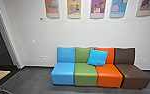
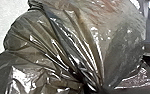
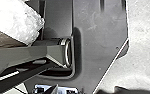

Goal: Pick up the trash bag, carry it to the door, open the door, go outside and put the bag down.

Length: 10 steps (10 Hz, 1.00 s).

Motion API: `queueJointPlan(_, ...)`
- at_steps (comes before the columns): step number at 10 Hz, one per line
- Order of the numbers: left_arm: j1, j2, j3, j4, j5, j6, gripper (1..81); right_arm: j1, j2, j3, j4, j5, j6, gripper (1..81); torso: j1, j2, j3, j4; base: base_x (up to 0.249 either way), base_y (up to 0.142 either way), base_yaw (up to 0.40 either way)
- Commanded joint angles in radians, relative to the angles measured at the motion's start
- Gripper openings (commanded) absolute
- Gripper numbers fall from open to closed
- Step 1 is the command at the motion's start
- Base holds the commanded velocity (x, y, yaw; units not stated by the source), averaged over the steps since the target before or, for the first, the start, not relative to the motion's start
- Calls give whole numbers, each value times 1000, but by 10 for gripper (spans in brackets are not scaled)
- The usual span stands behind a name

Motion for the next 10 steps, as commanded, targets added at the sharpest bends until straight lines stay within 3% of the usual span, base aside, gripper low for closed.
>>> queueJointPlan(1, -52, -8, -4, -2, 76, 2, 10, 38, 4, 0, -7, -64, -4, 811, 0, 0, 0, 0, 0, 0, 0)
queueJointPlan(4, -52, -9, -4, -2, 78, 2, 10, 34, 4, 0, -7, -63, -4, 811, 0, 0, 0, 0, 0, 0, -113)
queueJointPlan(10, -52, -9, -4, -2, 79, 2, 10, 34, 6, 4, -6, -63, -4, 811, 0, 0, 0, 0, 0, 0, -279)
